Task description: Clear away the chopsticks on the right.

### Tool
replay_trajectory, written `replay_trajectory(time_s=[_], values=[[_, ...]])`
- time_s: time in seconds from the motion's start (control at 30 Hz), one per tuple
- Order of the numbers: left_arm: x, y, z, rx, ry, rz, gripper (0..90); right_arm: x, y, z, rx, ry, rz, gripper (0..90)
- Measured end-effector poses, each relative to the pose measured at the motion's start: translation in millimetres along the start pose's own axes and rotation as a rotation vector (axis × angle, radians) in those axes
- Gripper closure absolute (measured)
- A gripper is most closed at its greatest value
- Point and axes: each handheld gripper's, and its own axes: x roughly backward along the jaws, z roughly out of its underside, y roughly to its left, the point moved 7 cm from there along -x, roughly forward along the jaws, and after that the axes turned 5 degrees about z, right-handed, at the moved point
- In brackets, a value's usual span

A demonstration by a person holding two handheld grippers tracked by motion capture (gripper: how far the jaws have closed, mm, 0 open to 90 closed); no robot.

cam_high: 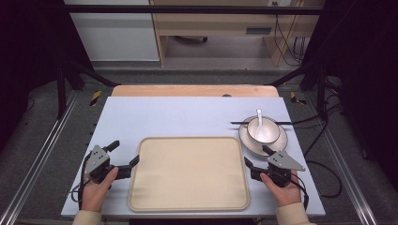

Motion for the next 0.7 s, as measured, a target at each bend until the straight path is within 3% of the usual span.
replay_trajectory(time_s=[0.3,0.47,0.5,0.53,0.7], values=[[2.3,-1.2,-2.3,-0.001,-0.011,0.005,3.7,4.4,-0.7,-8.2,0.011,0.01,0.035,17.3],[4.1,-2.7,-1.7,-0.01,-0.006,0.015,3.7,18.7,-5.7,-22.4,0.049,0.011,0.056,27.6],[4.1,-2.7,-1.7,-0.01,-0.006,0.015,3.7,18.7,-5.7,-22.4,0.049,0.011,0.056,27.6],[4.7,-3.2,-2.0,-0.013,-0.007,0.018,3.7,25.4,-9.5,-27.3,0.038,-0.002,0.045,33.9],[2.9,-5.3,-1.4,-0.027,0.003,0.026,3.7,27.3,-24.6,-25.2,0.03,0.036,0.053,46.4]])
